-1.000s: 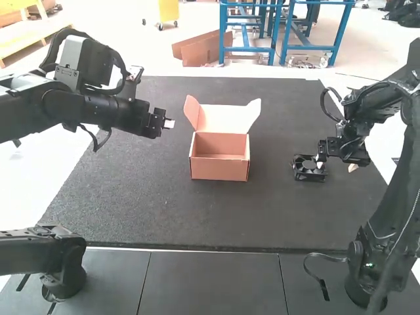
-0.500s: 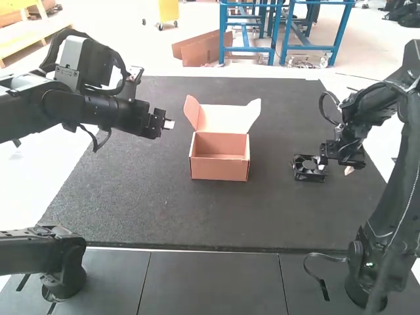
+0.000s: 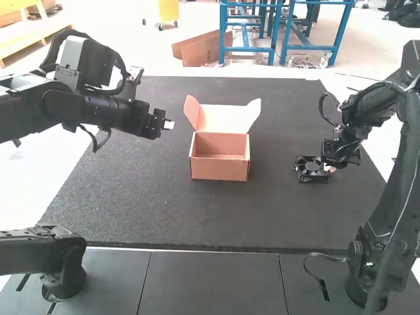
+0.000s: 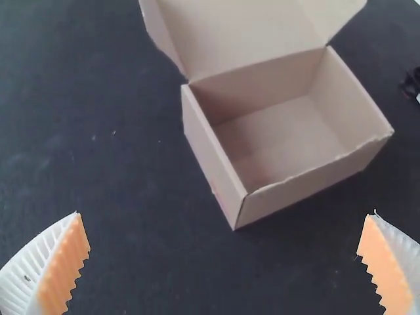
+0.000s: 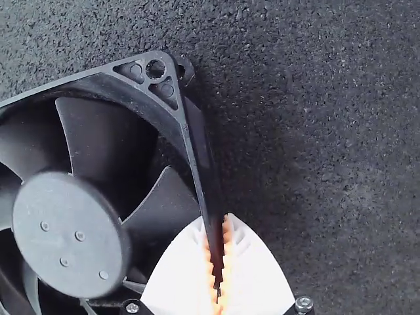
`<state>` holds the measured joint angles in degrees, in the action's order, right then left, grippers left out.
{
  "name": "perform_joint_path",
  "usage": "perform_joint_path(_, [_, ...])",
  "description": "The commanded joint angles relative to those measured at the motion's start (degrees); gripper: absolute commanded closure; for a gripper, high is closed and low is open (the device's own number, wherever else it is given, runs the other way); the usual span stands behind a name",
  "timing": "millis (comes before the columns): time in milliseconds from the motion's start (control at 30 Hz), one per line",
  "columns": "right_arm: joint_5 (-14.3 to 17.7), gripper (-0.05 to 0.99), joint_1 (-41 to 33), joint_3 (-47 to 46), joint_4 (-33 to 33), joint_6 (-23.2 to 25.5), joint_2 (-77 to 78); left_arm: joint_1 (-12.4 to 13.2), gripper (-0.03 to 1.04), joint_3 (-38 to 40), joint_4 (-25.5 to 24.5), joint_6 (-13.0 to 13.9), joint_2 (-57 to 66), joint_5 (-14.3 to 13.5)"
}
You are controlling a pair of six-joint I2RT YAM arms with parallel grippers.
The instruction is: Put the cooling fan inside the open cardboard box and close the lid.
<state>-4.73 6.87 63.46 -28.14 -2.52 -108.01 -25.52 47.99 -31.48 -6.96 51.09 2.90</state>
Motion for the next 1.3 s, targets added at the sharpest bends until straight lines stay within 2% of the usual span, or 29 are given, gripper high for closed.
perform_joint_path(0, [-0.8, 0.95, 0.9, -0.4, -0.5, 2.2, -1.4, -0.3, 0.04, 2.3, 0.1, -0.6, -0.2, 0.4])
perform_joint_path(167, [-2.1, 0.95, 0.9, 0.9, -2.5, 2.2, 1.0, -0.3, 0.04, 1.8, -0.4, -0.5, -0.2, 0.4])
perform_joint_path(433, [-2.3, 0.95, 0.4, 4.0, -7.5, 5.2, 12.7, -0.3, 0.04, 1.8, -0.6, -0.1, -0.3, 0.9])
perform_joint_path(567, [-2.4, 0.95, 0.3, 5.1, -10.8, 8.2, 18.9, -0.3, 0.04, 1.7, -0.3, 0.1, -0.6, 1.1])
perform_joint_path(833, [-5.6, 0.95, -0.1, 5.1, -15.6, 13.0, 31.6, -0.3, 0.04, 0.5, 0.8, 0.0, -1.2, 1.1])
perform_joint_path(967, [-6.7, 0.95, -3.2, 5.8, -19.3, 15.7, 35.9, -0.3, 0.04, -0.2, 1.0, 0.0, -2.1, 1.1])
perform_joint_path(1267, [-6.7, 0.95, -17.8, 9.8, -24.2, 23.6, 39.2, -0.3, 0.04, -2.4, -0.2, 0.0, -5.2, 1.1])
